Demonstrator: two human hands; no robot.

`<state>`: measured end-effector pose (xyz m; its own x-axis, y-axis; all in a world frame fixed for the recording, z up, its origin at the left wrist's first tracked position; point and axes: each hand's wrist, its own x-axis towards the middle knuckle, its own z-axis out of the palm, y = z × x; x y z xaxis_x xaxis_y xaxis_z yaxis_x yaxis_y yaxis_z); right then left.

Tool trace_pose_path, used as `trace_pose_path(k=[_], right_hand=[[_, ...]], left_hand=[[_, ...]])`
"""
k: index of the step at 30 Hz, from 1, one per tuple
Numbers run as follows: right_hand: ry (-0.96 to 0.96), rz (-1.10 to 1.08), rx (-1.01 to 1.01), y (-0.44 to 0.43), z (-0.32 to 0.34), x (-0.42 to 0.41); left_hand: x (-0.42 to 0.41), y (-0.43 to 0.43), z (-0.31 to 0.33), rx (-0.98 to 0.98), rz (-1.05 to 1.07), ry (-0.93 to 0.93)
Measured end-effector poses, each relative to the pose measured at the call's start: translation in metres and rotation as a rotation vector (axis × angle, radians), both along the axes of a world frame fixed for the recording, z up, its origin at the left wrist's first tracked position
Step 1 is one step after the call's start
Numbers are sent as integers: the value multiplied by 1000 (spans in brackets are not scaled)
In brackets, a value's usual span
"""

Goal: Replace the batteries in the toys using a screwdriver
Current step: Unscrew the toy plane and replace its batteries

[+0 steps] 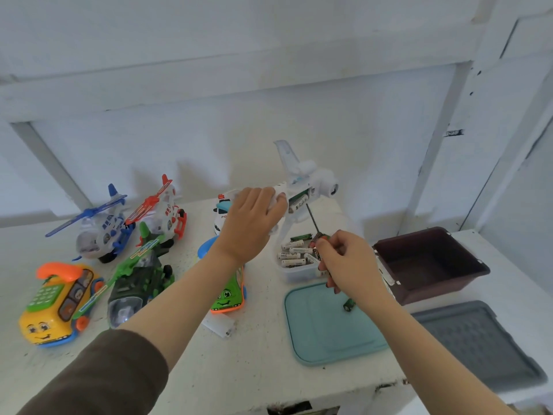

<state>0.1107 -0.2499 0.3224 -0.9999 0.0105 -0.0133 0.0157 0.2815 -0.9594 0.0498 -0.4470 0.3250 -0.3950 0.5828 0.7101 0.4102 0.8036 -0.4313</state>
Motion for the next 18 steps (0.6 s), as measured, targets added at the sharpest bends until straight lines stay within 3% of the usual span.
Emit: trace_pose_path(k=[6,18], right_hand=[[-152,84,-279,7,14,1],[-322,25,-277,18,16,-5]], left_hand=[[0,1,-5,-92,-17,48],[0,5,-13,-110,-16,28]])
